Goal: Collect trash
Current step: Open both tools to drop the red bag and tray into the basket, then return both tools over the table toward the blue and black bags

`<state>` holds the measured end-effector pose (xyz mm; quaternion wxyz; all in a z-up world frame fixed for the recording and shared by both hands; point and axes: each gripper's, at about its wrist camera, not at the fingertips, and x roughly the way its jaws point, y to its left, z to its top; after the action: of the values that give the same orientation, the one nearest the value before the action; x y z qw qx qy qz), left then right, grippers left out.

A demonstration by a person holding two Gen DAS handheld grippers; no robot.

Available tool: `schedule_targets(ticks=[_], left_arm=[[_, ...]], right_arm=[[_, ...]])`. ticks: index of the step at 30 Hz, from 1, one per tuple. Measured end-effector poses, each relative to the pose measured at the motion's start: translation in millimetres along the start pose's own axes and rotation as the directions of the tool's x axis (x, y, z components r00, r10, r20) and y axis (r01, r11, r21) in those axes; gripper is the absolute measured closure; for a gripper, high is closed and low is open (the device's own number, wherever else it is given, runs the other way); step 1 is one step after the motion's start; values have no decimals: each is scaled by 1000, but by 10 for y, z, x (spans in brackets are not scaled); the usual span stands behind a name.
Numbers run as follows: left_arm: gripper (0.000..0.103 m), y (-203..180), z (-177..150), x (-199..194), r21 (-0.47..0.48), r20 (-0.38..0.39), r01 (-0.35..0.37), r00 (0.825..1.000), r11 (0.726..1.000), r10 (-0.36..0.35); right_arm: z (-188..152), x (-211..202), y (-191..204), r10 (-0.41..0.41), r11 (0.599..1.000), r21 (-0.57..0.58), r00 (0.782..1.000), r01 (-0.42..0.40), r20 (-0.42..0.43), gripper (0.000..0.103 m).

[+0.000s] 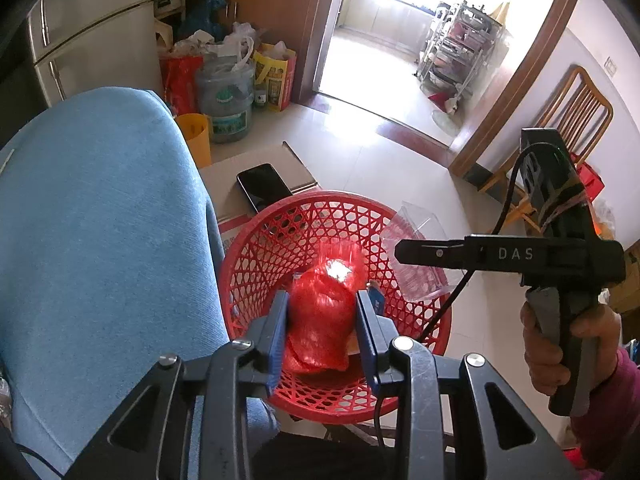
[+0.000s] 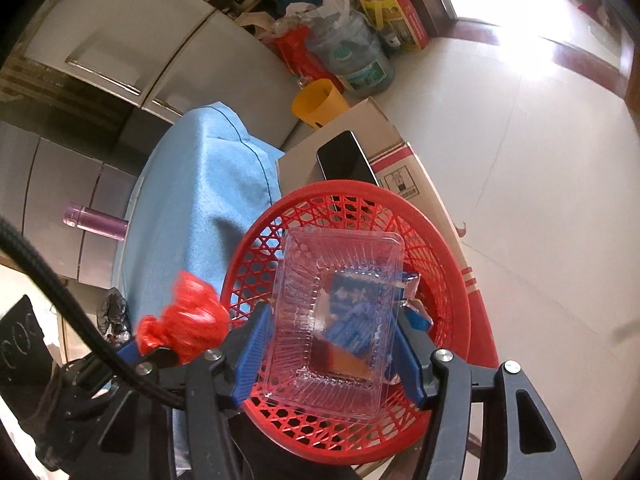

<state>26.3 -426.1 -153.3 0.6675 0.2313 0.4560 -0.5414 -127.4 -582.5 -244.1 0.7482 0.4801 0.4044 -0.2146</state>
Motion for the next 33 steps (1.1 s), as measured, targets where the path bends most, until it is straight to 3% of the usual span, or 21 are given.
schedule_targets(ticks=[4,21,27,33], left_arm=[[60,34,-23,-34,-11,4,-5,1000,1000,5],[43,258,-311,-449,-83,59,-46,997,996,51],[38,436,-532,-743,-141,107,-103,987,985,118],[35,787,-929,-1117,-251,138,-196,962,948,235]], right_arm=[[2,21,-16,1,1000,18,1000,0,-12,40],[-53,90,280,1,1000,-26,1000,-1,-20,37],[-66,147,449,7,998,-61,999,-9,-35,37],[-85,173,808,25,991,-133,999,-30,-41,37]])
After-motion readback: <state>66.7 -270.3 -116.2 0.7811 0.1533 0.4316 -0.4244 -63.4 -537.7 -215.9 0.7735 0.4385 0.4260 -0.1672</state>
